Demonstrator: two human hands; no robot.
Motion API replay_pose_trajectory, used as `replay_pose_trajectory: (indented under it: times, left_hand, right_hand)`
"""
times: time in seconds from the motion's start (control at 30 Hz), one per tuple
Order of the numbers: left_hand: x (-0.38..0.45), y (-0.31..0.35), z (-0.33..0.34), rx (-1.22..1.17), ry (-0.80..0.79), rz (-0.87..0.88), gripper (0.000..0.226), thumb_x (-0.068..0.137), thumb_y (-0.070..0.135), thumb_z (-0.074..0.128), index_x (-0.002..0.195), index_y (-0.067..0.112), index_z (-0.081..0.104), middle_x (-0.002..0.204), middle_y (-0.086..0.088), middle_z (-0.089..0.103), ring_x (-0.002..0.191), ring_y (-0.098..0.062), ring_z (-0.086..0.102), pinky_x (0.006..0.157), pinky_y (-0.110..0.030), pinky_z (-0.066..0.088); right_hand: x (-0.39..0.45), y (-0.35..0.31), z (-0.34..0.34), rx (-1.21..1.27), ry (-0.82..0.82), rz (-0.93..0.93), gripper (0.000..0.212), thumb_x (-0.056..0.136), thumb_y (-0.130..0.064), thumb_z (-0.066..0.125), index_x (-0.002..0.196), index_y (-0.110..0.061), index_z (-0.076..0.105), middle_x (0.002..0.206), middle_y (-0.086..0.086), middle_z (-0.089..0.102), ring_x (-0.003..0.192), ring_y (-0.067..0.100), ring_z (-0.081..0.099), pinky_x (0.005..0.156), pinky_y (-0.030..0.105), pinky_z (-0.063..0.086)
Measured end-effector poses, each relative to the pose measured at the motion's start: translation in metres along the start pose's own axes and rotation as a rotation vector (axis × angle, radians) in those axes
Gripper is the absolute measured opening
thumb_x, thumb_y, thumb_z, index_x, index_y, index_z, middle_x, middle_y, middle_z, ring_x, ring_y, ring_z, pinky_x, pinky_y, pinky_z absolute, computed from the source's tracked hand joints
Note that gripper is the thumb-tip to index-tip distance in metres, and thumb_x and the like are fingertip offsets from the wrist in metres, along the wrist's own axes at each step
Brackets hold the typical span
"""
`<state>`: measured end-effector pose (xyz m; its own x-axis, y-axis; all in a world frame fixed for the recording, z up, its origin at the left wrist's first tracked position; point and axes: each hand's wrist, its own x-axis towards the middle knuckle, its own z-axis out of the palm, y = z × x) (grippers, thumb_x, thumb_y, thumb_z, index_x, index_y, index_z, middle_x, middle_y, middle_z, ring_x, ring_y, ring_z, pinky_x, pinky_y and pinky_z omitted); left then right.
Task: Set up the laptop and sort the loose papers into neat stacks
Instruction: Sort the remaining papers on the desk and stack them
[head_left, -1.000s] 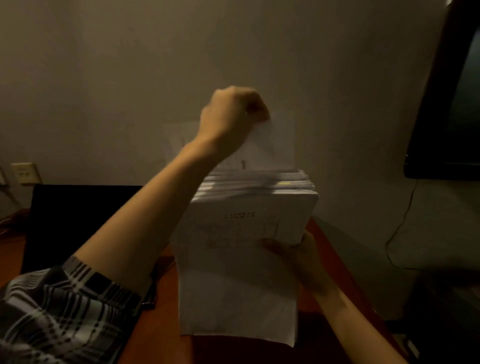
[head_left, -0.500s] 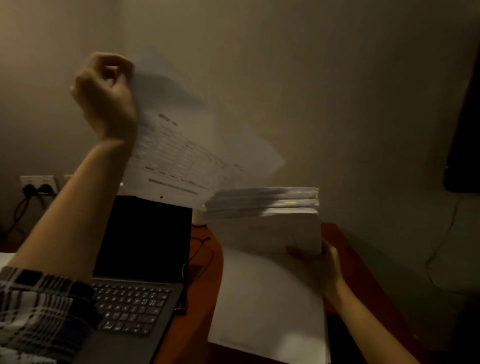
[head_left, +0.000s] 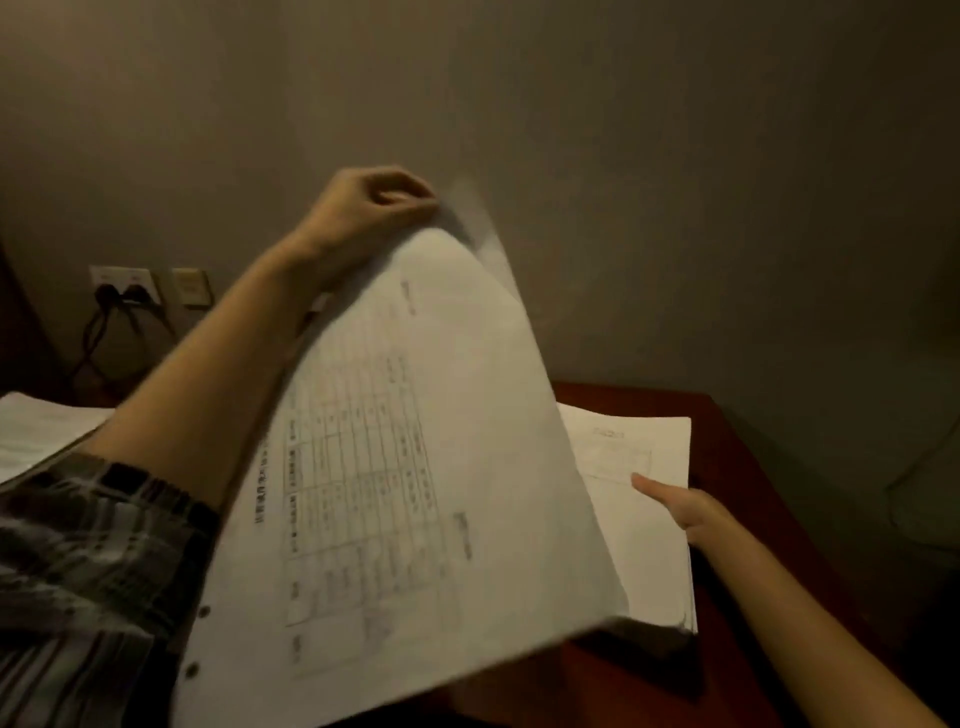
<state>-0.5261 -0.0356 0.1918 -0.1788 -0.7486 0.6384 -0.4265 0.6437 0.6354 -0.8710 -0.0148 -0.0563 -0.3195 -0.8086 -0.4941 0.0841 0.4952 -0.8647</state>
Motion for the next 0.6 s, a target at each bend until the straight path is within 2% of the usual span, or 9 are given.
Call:
replay_pose_trajectory:
  times: [0.13, 0.2, 0.23, 0.27, 0.33, 0.4, 0.43, 0.5, 0.6]
  left_hand:
    - [-0.002, -0.009, 0.106, -0.029, -0.396, 0.007, 0.005, 0.086, 0.013, 0.068, 0.089, 0.015, 0.066, 0.074, 0.012, 0.066, 0.063, 0.008, 0.057, 0.065, -0.008, 0.045]
    - [0.003, -0.016, 0.150, 0.040, -0.531, 0.036, 0.008, 0.086, 0.016, 0.069, 0.093, 0.015, 0.068, 0.083, 0.009, 0.066, 0.071, 0.006, 0.060, 0.070, -0.008, 0.046]
    - [0.004, -0.018, 0.171, 0.081, -0.575, 0.071, 0.010, 0.086, 0.017, 0.069, 0.095, 0.015, 0.069, 0.087, 0.007, 0.066, 0.076, 0.003, 0.061, 0.072, -0.009, 0.046]
    - [0.006, -0.023, 0.193, 0.125, -0.611, 0.097, 0.012, 0.086, 0.018, 0.069, 0.098, 0.015, 0.070, 0.091, 0.005, 0.066, 0.079, 0.000, 0.060, 0.074, -0.009, 0.046]
    - [0.010, -0.038, 0.229, 0.216, -0.656, 0.130, 0.015, 0.086, 0.017, 0.068, 0.101, 0.017, 0.072, 0.094, 0.004, 0.066, 0.083, -0.006, 0.058, 0.075, -0.010, 0.044]
    - [0.015, -0.055, 0.253, 0.262, -0.677, 0.111, 0.011, 0.084, 0.021, 0.070, 0.095, 0.022, 0.073, 0.092, 0.007, 0.066, 0.085, -0.009, 0.060, 0.084, -0.022, 0.049]
    - [0.018, -0.063, 0.262, 0.249, -0.671, 0.095, 0.009, 0.082, 0.025, 0.072, 0.091, 0.024, 0.074, 0.091, 0.009, 0.067, 0.086, -0.009, 0.061, 0.086, -0.028, 0.051]
    - [0.024, -0.073, 0.277, 0.182, -0.621, 0.059, 0.012, 0.081, 0.028, 0.073, 0.091, 0.021, 0.075, 0.089, 0.010, 0.068, 0.086, -0.007, 0.063, 0.086, -0.029, 0.052]
    - [0.029, -0.086, 0.299, 0.121, -0.512, -0.015, 0.012, 0.083, 0.029, 0.071, 0.092, 0.021, 0.074, 0.090, 0.009, 0.067, 0.088, -0.009, 0.063, 0.086, -0.029, 0.053]
  right_hand:
    - [0.016, 0.001, -0.003, -0.045, 0.001, 0.049, 0.054, 0.070, -0.016, 0.080, 0.115, 0.002, 0.057, 0.113, 0.021, 0.061, 0.085, 0.035, 0.061, 0.065, 0.048, 0.051]
    - [0.041, 0.009, -0.009, -0.097, -0.025, 0.037, 0.077, 0.053, -0.025, 0.085, 0.119, 0.005, 0.058, 0.116, 0.021, 0.063, 0.093, 0.035, 0.063, 0.080, 0.050, 0.054]
    - [0.038, 0.008, -0.009, -0.120, -0.040, 0.034, 0.082, 0.050, -0.028, 0.085, 0.120, 0.006, 0.058, 0.117, 0.023, 0.063, 0.093, 0.035, 0.063, 0.083, 0.050, 0.053]
    - [0.028, 0.006, -0.008, -0.106, -0.031, 0.021, 0.077, 0.056, -0.027, 0.084, 0.120, 0.008, 0.058, 0.119, 0.023, 0.062, 0.091, 0.035, 0.063, 0.078, 0.047, 0.054]
    - [-0.001, 0.000, -0.005, -0.090, 0.013, -0.020, 0.059, 0.074, -0.019, 0.078, 0.118, 0.013, 0.054, 0.118, 0.024, 0.060, 0.091, 0.037, 0.062, 0.066, 0.041, 0.050]
    - [-0.003, 0.002, -0.006, -0.095, 0.035, -0.053, 0.055, 0.080, -0.020, 0.075, 0.119, 0.011, 0.053, 0.114, 0.025, 0.060, 0.096, 0.038, 0.061, 0.068, 0.039, 0.048]
    - [0.002, 0.005, -0.008, -0.106, 0.034, -0.062, 0.054, 0.080, -0.022, 0.075, 0.118, 0.009, 0.053, 0.110, 0.023, 0.061, 0.091, 0.036, 0.062, 0.066, 0.038, 0.048]
    - [0.012, 0.010, -0.011, -0.141, 0.038, -0.074, 0.047, 0.084, -0.024, 0.071, 0.115, 0.007, 0.055, 0.100, 0.018, 0.062, 0.075, 0.029, 0.059, 0.059, 0.033, 0.049]
    - [0.024, 0.017, -0.014, -0.148, 0.080, -0.109, 0.044, 0.091, -0.036, 0.060, 0.106, 0.006, 0.057, 0.087, 0.010, 0.062, 0.073, 0.024, 0.058, 0.060, 0.031, 0.047]
